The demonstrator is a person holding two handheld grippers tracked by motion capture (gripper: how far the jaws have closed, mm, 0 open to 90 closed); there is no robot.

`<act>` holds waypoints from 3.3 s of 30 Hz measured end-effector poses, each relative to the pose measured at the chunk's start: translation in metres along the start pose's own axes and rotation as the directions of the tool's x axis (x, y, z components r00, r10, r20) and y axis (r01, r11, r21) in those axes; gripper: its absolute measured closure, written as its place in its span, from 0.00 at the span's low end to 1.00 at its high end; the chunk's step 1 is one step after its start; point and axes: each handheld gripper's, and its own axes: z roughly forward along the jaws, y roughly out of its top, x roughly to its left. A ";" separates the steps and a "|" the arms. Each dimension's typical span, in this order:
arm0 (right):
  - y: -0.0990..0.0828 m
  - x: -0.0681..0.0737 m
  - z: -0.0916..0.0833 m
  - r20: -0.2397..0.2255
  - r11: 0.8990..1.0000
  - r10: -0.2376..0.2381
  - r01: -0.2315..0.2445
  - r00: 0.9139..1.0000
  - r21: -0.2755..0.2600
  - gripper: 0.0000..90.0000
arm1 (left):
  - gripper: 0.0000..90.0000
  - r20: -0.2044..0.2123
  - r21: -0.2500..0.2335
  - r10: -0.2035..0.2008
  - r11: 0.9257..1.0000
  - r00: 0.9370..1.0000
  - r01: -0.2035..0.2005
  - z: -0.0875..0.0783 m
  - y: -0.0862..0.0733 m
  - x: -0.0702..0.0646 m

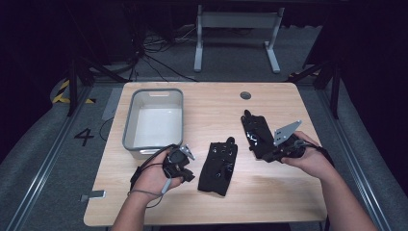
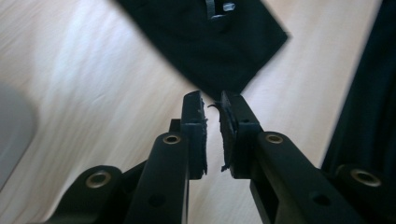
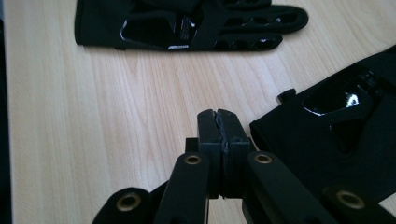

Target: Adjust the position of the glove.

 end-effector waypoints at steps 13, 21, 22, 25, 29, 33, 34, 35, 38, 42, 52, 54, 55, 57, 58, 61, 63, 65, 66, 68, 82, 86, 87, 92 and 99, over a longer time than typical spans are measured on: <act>0.021 -0.007 0.006 -0.023 0.999 -0.038 0.038 0.999 0.022 0.94 | 0.75 -0.029 -0.023 -0.060 0.998 0.998 0.059 -0.009 0.011 -0.020; 0.046 -0.021 0.017 -0.021 0.998 -0.031 0.032 0.999 0.048 0.94 | 0.79 -0.019 0.018 -0.071 0.997 0.997 0.071 0.000 0.020 -0.027; 0.054 -0.023 0.022 -0.030 0.998 -0.029 0.031 0.999 0.051 0.93 | 0.79 -0.016 0.016 -0.076 0.997 0.997 0.077 0.002 0.022 -0.030; 0.065 -0.026 0.033 -0.027 0.997 -0.025 0.026 0.999 0.070 0.92 | 0.77 -0.013 0.021 -0.087 0.996 0.996 0.087 0.004 0.024 -0.032; 0.078 -0.029 0.050 -0.041 0.997 -0.023 0.026 0.999 0.072 0.92 | 0.72 -0.025 0.021 -0.056 0.998 0.998 0.056 0.012 0.027 -0.036; 0.089 -0.032 0.063 -0.037 0.997 -0.032 0.034 0.999 0.064 0.93 | 0.74 -0.017 0.029 -0.044 0.999 0.999 0.044 0.016 0.027 -0.036; 0.091 -0.033 0.065 -0.034 0.997 -0.022 0.024 0.999 0.068 0.93 | 0.74 -0.013 0.017 -0.047 0.999 0.999 0.047 0.018 0.028 -0.038; 0.091 -0.033 0.065 -0.034 0.997 -0.022 0.024 0.999 0.068 0.93 | 0.74 -0.013 0.017 -0.047 0.999 0.999 0.047 0.018 0.028 -0.038; 0.099 -0.040 0.078 -0.024 0.997 -0.034 0.035 0.999 0.068 0.91 | 0.71 -0.012 0.003 -0.054 0.999 0.998 0.054 0.021 0.028 -0.041; 0.104 -0.043 0.091 -0.030 0.997 -0.027 0.029 0.999 0.078 0.88 | 0.70 -0.016 0.003 -0.072 0.997 0.997 0.072 0.028 0.027 -0.041; 0.112 -0.055 0.113 -0.005 0.995 0.022 -0.021 1.000 0.102 0.79 | 0.69 -0.011 0.013 -0.068 0.998 0.998 0.068 0.035 0.028 -0.043; 0.112 -0.056 0.117 -0.005 0.991 0.022 -0.022 1.000 0.129 0.78 | 0.68 -0.015 0.015 -0.064 0.998 0.998 0.065 0.037 0.030 -0.045; 0.111 -0.055 0.119 -0.004 0.990 0.027 -0.026 1.000 0.141 0.78 | 0.68 -0.015 0.015 -0.064 0.998 0.998 0.065 0.037 0.030 -0.045; 0.111 -0.057 0.120 -0.015 0.989 0.036 -0.034 0.999 0.146 0.81 | 0.68 -0.019 0.003 -0.068 0.998 0.998 0.068 0.043 0.033 -0.047; 0.111 -0.056 0.120 -0.022 0.988 0.040 -0.037 0.999 0.148 0.83 | 0.67 -0.026 0.003 -0.074 0.997 0.997 0.074 0.045 0.034 -0.048; 0.111 -0.057 0.121 -0.030 0.987 0.048 -0.043 0.998 0.153 0.86 | 0.66 -0.064 0.007 -0.090 0.996 0.994 0.091 0.052 0.037 -0.050; 0.111 -0.057 0.121 -0.031 0.987 0.049 -0.044 0.998 0.153 0.88 | 0.65 -0.061 0.012 -0.104 0.994 0.993 0.105 0.058 0.039 -0.050; 0.111 -0.057 0.121 -0.036 0.987 0.051 -0.045 0.998 0.153 0.91 | 0.64 -0.060 0.031 -0.117 0.992 0.991 0.119 0.064 0.040 -0.049; 0.111 -0.057 0.121 -0.037 0.987 0.051 -0.044 0.998 0.153 0.92 | 0.63 -0.061 0.041 -0.126 0.991 0.990 0.128 0.068 0.040 -0.049; 0.111 -0.055 0.121 -0.033 0.987 0.042 -0.036 0.999 0.158 0.94 | 0.60 -0.063 0.075 -0.120 0.989 0.991 0.125 0.074 0.040 -0.050; 0.108 -0.055 0.120 -0.033 0.990 0.047 -0.042 0.998 0.134 0.97 | 0.94 -0.149 0.115 -0.089 0.988 0.985 0.107 0.079 0.044 -0.052; 0.107 -0.052 0.116 -0.021 0.991 0.055 -0.052 0.998 0.120 0.98 | 0.95 -0.113 0.104 -0.107 0.987 0.988 0.119 0.075 0.041 -0.047; 0.106 -0.052 0.114 -0.024 0.993 0.055 -0.052 0.998 0.110 0.98 | 0.95 -0.113 0.104 -0.107 0.987 0.988 0.119 0.075 0.041 -0.047; 0.101 -0.049 0.093 -0.022 0.996 0.054 -0.053 0.998 0.068 0.98 | 0.94 -0.108 0.074 -0.028 0.997 0.994 0.036 0.057 0.037 -0.047; 0.093 -0.029 0.062 0.003 1.000 0.021 -0.021 1.000 0.000 0.98 | 0.94 -0.099 0.043 0.012 0.999 0.995 -0.008 0.037 0.032 -0.049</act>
